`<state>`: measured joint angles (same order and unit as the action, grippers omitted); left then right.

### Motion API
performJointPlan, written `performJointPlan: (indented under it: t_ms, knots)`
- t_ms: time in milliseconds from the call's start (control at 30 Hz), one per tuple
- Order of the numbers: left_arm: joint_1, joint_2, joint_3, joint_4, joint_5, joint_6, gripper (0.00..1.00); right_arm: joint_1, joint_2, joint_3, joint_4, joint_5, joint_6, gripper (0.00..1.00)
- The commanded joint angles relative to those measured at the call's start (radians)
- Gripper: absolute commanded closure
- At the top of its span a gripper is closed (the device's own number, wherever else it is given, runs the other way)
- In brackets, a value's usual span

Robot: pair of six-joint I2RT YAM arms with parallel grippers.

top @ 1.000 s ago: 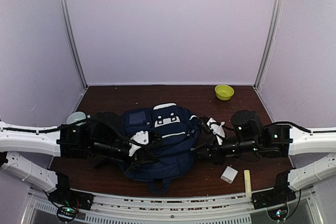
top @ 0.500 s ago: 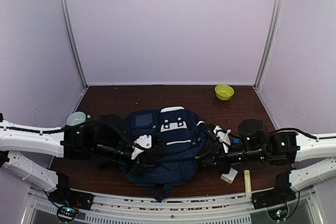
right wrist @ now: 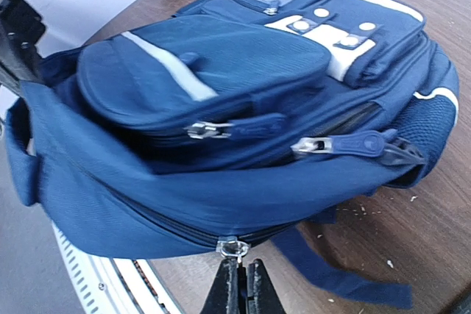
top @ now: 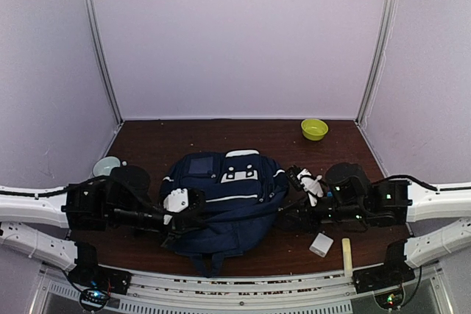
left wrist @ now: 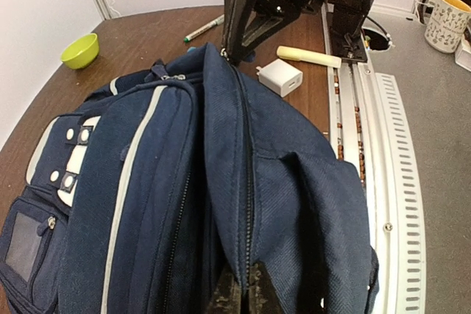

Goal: Pack the student bag
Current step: Zip the student bag into the largest pocket of the bag, then hold the largest pocket of the student bag.

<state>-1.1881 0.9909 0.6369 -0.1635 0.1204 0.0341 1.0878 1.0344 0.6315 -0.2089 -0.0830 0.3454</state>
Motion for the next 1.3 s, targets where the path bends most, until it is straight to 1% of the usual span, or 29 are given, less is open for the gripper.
performJointPlan:
  t_ms: [0,100,133,167,233,267,333,467,533,633,833,933,1067,1100,1133,1200,1267]
  knots:
    - [0.013,-0.040,-0.017,-0.002,-0.070,-0.021,1.00,-0.038,0.025,0.027,-0.028,0.081,-0.015,1.00]
    - [0.013,-0.010,0.001,-0.011,-0.061,-0.021,1.00,-0.038,0.045,0.051,-0.017,0.036,-0.028,1.00]
    - [0.013,0.001,0.013,-0.018,-0.052,-0.017,0.96,-0.038,0.049,0.058,-0.009,0.013,-0.034,1.00]
    - [0.013,0.013,0.026,-0.022,-0.045,-0.015,0.87,-0.038,0.053,0.064,0.001,-0.010,-0.036,1.00]
    - [0.013,0.034,0.058,-0.033,-0.030,-0.014,0.62,-0.035,0.064,0.077,0.019,-0.049,-0.034,1.00]
    - [0.013,0.043,0.078,-0.038,-0.014,-0.012,0.53,-0.030,0.072,0.086,0.028,-0.062,-0.031,1.00]
    - [0.012,0.062,0.116,-0.037,0.017,-0.012,0.40,-0.012,0.094,0.106,0.040,-0.073,-0.030,1.00]
    - [0.009,0.131,0.188,-0.008,0.082,-0.021,0.32,0.040,0.156,0.152,0.075,-0.073,-0.030,1.00]
    - [0.007,0.175,0.214,0.002,0.090,-0.024,0.27,0.055,0.186,0.171,0.091,-0.071,-0.027,1.00]
    - [0.004,0.232,0.223,0.036,0.111,-0.041,0.25,0.069,0.215,0.193,0.113,-0.072,-0.023,1.00]
    - [-0.012,0.317,0.228,0.048,0.048,-0.068,0.28,0.077,0.224,0.216,0.147,-0.092,-0.023,1.00]
    - [-0.013,0.350,0.226,0.044,0.033,-0.067,0.34,0.078,0.219,0.218,0.160,-0.102,-0.023,1.00]
    - [-0.013,0.393,0.239,0.034,0.065,-0.059,0.41,0.078,0.211,0.208,0.173,-0.093,-0.020,1.00]
    - [-0.013,0.408,0.246,0.025,0.066,-0.054,0.46,0.078,0.208,0.206,0.176,-0.091,-0.018,1.00]
    - [-0.014,0.422,0.254,0.015,0.066,-0.051,0.56,0.078,0.206,0.204,0.178,-0.088,-0.017,1.00]
    - [-0.017,0.437,0.265,0.006,0.061,-0.049,0.80,0.078,0.202,0.204,0.176,-0.071,-0.015,1.00]
    - [-0.018,0.432,0.268,0.007,0.057,-0.047,0.98,0.077,0.197,0.202,0.163,-0.043,-0.017,1.00]
